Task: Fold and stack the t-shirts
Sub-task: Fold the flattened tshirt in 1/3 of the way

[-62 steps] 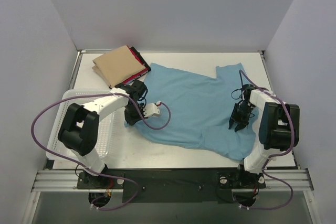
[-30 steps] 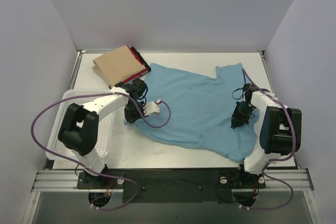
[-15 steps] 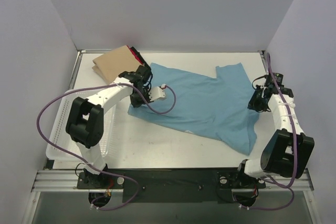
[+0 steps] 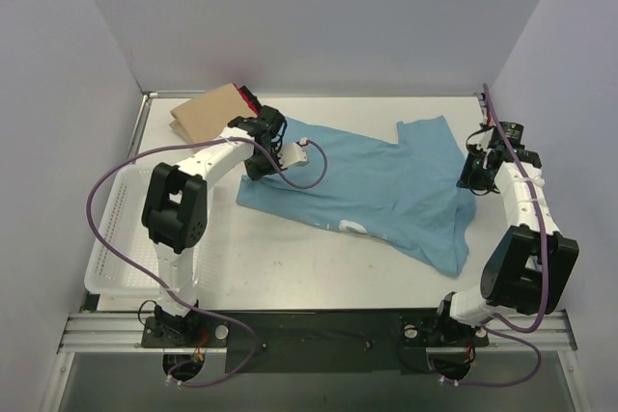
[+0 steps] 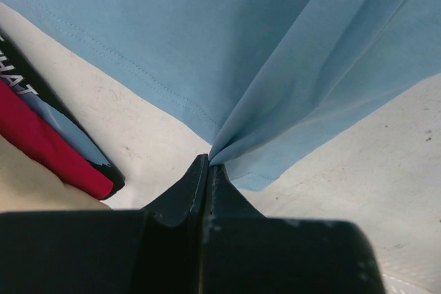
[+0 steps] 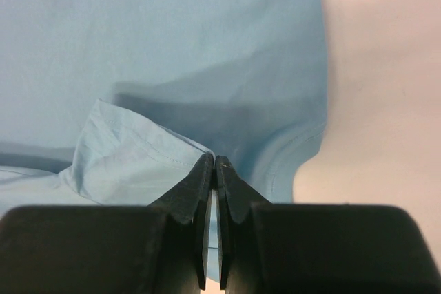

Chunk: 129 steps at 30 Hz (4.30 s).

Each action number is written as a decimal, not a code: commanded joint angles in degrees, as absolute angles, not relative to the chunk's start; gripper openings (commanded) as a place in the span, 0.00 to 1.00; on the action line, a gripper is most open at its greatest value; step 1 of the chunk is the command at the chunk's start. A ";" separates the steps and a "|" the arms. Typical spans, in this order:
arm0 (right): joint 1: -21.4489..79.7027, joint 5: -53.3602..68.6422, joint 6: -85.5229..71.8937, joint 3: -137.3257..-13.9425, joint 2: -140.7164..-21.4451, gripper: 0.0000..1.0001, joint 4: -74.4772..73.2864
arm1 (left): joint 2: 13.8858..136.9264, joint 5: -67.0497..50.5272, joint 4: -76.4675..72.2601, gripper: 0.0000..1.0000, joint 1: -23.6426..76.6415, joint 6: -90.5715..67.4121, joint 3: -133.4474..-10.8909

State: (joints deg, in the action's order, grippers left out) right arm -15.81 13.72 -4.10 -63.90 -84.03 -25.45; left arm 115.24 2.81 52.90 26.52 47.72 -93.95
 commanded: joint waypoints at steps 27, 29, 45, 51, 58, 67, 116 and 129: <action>-14.68 15.55 0.44 -75.23 -92.01 0.00 -25.93 | 118.30 10.71 36.58 0.51 24.88 43.77 -97.38; -14.07 15.38 0.26 -76.99 -94.20 0.00 -25.84 | 118.39 10.99 36.03 0.55 23.30 42.72 -99.92; -10.81 -4.29 -12.19 -98.70 -111.54 0.67 -43.31 | 104.85 -7.12 48.70 0.83 23.29 69.69 -78.76; -17.91 -2.12 -25.91 -78.81 -96.08 0.74 -47.11 | 105.99 -3.62 41.68 0.83 23.20 73.30 -76.47; -28.64 3.78 -39.62 -52.84 -77.20 0.63 -43.25 | 107.84 -2.72 36.22 0.67 22.50 73.65 -73.30; -28.83 5.81 -54.13 -35.87 -73.91 0.59 -32.52 | 108.90 -8.97 41.05 0.14 20.30 69.35 -75.15; -16.70 11.50 -19.25 -63.36 -81.90 0.00 -28.39 | 127.51 -28.40 28.93 0.48 46.04 -11.23 -118.80; -16.26 12.04 -24.87 -59.06 -92.54 0.00 -21.19 | 147.57 -11.53 29.97 0.60 54.49 -23.99 -137.55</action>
